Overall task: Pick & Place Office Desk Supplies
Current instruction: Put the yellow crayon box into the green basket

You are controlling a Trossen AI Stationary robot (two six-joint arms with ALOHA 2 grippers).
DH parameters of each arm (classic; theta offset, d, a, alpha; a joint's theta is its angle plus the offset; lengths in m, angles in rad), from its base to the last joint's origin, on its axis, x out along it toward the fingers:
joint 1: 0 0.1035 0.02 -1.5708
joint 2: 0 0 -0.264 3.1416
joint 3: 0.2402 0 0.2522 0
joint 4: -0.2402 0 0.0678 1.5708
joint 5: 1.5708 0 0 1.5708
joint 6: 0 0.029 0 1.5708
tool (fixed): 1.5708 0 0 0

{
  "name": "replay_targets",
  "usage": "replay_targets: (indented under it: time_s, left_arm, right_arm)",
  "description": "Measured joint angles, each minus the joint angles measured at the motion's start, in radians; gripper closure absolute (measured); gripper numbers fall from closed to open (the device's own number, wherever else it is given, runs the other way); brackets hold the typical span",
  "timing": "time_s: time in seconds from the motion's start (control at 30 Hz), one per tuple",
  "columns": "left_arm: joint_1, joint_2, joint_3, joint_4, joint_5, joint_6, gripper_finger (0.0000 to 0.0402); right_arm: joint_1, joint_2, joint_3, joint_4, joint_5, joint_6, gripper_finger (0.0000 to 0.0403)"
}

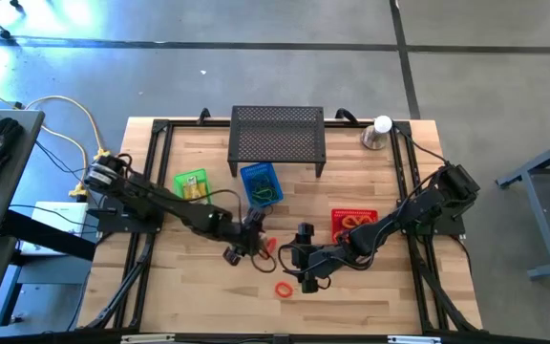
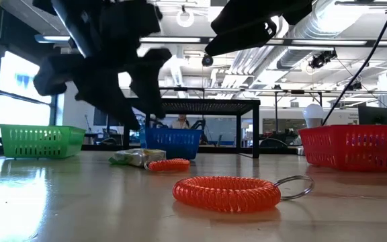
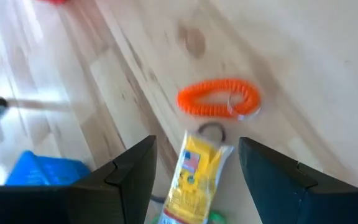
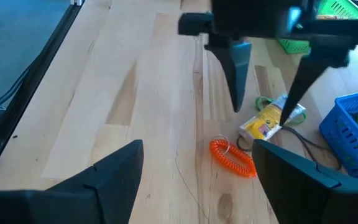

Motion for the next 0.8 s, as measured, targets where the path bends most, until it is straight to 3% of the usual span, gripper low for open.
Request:
replay_targets:
  time_s: [0.37, 0.63, 0.8]
  left_arm:
    - [0.044, 0.036, 0.0, -0.003, 0.006, 0.016, 0.0184]
    - [0.099, 0.066, -0.002, -0.009, 0.126, -0.029, 0.0184]
    - [0.109, 0.067, -0.002, -0.031, 0.148, -0.036, 0.0184]
  right_arm:
    - [0.0, 0.0, 0.0, 0.001, 0.0, 0.003, 0.0112]
    - [0.0, 0.0, 0.0, -0.008, 0.0, 0.003, 0.0112]
    - [0.0, 0.0, 0.0, -0.008, 0.0, 0.002, 0.0112]
